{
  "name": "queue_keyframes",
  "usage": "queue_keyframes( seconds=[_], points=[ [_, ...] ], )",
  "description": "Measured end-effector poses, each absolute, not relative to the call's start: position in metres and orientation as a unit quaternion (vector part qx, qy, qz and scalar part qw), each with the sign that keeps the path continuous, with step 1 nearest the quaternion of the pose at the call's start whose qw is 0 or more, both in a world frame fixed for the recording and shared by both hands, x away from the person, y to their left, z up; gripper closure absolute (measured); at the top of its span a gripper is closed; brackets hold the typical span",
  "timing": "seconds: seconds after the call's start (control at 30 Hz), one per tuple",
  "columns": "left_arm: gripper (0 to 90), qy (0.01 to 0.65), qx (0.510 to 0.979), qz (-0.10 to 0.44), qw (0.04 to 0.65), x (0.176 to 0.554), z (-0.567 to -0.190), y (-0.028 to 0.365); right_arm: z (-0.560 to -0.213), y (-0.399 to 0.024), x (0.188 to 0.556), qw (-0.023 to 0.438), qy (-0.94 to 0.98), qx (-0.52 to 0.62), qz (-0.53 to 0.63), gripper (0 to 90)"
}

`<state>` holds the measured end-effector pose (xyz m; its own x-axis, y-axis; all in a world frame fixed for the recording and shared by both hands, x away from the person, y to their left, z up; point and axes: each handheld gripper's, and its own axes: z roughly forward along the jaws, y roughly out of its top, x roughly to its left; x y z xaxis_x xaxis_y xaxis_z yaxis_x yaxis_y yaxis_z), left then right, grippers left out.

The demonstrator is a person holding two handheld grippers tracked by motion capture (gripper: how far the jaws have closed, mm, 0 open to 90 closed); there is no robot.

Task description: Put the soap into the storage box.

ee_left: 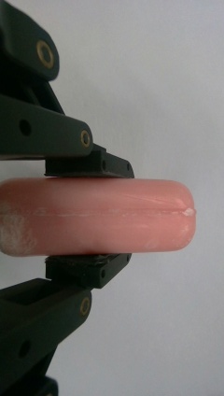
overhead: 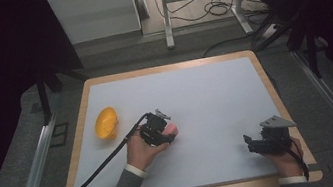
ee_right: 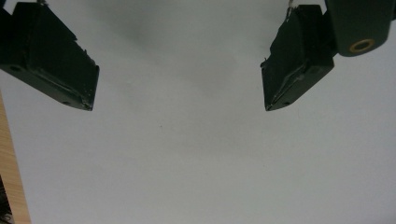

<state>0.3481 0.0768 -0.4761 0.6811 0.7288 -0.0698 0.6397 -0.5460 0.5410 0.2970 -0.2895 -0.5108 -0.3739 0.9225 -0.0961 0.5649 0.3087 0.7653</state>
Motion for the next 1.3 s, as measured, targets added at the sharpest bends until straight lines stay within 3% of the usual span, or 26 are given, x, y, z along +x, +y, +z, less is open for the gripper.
queue_keyframes(
  seconds=[1.3],
  points=[
    [60.3, 0.431, 0.853, 0.109, 0.273, 0.354, -0.461, 0.131, -0.512, -0.290, 0.298, 0.275, 0.762, 0.489, 0.323, 10.8]
  ],
)
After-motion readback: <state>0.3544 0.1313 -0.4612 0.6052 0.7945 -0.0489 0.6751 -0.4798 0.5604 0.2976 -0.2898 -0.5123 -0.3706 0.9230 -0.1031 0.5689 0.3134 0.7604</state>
